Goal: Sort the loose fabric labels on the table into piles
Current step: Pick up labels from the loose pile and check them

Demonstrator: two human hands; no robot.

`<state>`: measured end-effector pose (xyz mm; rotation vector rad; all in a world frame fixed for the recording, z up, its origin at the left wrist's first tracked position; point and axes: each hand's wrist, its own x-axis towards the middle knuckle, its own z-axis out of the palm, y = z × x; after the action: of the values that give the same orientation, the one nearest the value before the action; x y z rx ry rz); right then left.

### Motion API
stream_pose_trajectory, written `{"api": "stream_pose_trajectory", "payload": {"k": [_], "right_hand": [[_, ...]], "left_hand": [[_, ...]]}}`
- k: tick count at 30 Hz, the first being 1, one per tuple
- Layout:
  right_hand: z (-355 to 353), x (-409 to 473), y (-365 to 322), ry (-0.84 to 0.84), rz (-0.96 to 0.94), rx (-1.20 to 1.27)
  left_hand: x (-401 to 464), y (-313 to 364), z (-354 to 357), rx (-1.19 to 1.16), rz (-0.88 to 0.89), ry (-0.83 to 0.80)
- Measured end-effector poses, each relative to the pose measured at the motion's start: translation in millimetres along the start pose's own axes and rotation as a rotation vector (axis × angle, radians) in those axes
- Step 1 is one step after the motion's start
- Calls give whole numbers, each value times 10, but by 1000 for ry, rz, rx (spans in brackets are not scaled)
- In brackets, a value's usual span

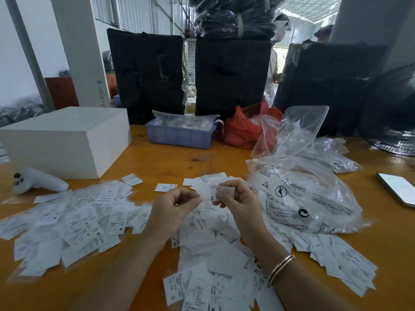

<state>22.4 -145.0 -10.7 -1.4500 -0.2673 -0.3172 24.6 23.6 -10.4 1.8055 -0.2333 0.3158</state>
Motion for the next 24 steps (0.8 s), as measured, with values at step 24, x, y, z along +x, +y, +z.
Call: {"api": "stream_pose_trajectory", "payload": {"k": [24], "right_hand": [[-16,-9,12,-62,-22,-230]], "left_hand": [[-1,24,-13,66,106,-15]]}}
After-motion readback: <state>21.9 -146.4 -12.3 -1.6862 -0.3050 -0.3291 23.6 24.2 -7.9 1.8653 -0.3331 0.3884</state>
